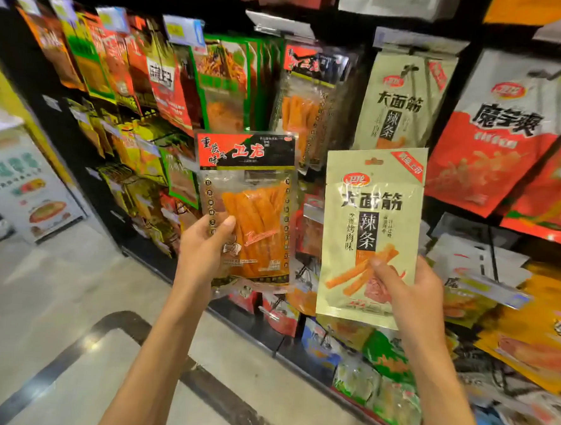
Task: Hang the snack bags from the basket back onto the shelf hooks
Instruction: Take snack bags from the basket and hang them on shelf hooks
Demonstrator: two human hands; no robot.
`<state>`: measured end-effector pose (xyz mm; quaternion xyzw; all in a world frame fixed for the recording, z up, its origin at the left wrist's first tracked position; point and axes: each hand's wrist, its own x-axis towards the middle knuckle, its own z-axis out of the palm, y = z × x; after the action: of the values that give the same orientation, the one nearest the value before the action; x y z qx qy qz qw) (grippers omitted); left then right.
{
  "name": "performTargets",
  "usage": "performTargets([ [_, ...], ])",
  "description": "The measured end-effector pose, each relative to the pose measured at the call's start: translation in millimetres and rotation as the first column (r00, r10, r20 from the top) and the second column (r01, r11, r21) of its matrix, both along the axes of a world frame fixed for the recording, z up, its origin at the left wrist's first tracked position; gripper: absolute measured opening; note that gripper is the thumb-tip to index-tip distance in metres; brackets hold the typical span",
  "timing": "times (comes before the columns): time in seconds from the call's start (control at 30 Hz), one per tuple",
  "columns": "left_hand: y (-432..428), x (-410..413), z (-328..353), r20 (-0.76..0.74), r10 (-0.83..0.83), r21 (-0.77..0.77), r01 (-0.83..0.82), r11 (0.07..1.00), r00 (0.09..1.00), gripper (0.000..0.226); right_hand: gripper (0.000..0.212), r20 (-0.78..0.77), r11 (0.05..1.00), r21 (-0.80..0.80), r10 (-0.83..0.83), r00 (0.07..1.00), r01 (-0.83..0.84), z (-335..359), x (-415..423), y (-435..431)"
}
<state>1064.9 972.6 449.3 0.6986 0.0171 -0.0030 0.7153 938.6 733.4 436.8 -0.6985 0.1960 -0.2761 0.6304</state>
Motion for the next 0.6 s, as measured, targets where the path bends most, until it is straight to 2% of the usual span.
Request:
performTargets([
  [0.23,-19.2,71.8,11.7,0.061,-0.113,-0.009,0.114,0.993,0.992,0.022,0.019,0.036,0.998,-0.025,-0.051,0.998,0.051,16.6,46.1,-9.9],
  [0.5,-37.1,149.5,37.3,0.100,-0.284,-0.021,0.288,0.958,0.954,0.025,0.018,0.093,0.973,-0.041,-0.224,0.970,0.229,32.9,75.7,2.5],
  [0.6,-43.3,172.8,48.0,0.133,-0.338,-0.005,0.342,0.940,0.932,0.019,0.017,0.094,0.953,-0.032,-0.296,0.950,0.300,37.2,82.9,12.8],
])
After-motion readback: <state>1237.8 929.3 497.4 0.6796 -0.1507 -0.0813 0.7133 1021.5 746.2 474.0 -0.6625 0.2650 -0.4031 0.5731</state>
